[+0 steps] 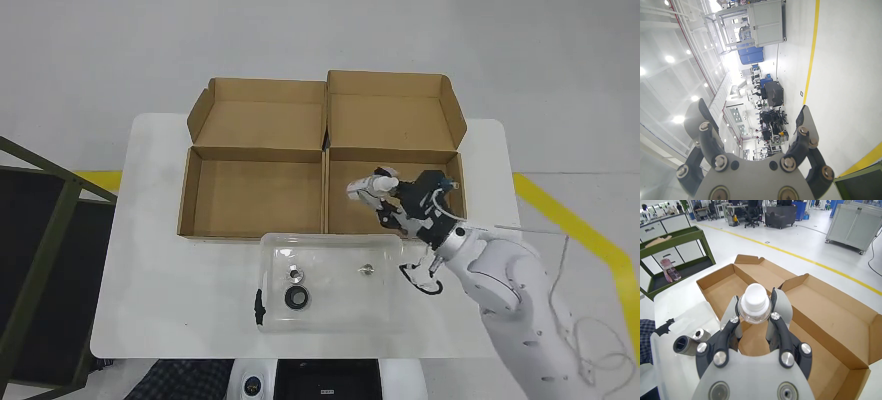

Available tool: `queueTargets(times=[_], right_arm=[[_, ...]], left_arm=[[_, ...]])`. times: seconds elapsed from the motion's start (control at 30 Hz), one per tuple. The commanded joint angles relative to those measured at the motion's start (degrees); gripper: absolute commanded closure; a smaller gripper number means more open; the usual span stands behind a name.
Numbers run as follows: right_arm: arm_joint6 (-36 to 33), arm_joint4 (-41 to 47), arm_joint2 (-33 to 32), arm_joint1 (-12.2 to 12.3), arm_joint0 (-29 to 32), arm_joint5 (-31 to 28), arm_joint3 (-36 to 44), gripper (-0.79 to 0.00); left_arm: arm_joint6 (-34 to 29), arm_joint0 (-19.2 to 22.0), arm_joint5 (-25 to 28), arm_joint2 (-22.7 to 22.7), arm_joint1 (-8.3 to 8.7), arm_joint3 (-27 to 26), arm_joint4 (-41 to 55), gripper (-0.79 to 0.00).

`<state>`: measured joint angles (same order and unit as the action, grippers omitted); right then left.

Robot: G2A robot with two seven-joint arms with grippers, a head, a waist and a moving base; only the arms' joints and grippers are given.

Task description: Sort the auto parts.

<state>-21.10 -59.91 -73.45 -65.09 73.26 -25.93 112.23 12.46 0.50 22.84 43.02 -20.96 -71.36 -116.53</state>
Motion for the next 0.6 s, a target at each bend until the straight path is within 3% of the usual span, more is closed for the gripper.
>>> queueTargets(times=[0.0, 0.27, 0.57], right_arm=[[-2.1, 0.0, 1.3, -0.2, -2.1, 0.3, -2.0, 0.0], [-7.1, -5.0, 7.2, -1.1, -9.2, 3.3, -7.1, 0.0], [-10.6, -4.3, 11.6, -2.2, -15.1, 4.1, -14.5, 0.0]], left_arm=[[0.0, 0.0, 0.0, 0.0, 0.0, 0.0, 0.0, -0.785], [0.0, 0.0, 0.0, 0.0, 0.0, 0.0, 0.0, -0.785], [0.0, 0.0, 0.0, 0.0, 0.0, 0.0, 0.0, -0.785]])
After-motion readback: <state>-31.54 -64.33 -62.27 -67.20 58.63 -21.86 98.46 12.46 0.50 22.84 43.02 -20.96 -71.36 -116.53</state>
